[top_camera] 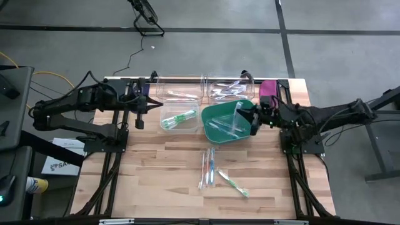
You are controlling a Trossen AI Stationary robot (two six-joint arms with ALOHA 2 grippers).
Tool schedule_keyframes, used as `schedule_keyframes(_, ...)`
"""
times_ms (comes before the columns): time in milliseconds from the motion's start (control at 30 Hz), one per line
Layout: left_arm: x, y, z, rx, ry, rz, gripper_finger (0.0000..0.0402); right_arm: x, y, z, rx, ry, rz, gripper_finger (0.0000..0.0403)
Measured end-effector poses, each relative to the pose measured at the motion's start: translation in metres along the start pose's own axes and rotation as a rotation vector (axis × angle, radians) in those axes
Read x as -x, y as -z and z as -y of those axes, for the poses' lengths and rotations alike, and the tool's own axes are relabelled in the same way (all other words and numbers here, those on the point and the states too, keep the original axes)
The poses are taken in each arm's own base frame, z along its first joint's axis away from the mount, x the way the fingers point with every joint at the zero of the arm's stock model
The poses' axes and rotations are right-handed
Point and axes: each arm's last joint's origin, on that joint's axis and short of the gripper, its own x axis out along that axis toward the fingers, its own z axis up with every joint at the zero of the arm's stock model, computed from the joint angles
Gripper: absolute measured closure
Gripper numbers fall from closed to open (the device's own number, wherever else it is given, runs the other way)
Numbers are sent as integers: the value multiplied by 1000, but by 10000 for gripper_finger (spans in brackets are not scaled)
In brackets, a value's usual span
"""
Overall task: Pick & Place Toothbrushes
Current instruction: Put the blue toothbrush into the green bin
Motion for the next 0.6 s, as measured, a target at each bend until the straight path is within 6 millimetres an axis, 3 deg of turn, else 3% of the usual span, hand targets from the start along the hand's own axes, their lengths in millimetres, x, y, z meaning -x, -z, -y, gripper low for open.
schedule_keyframes(267, -17, 47, 26, 149, -27, 119, 398, -19, -28, 9, 67, 105, -263, 400)
schedule_keyframes(600, -11, 97, 49, 320, -47, 269, 398, -77, -31, 22, 197, 77, -490, 400)
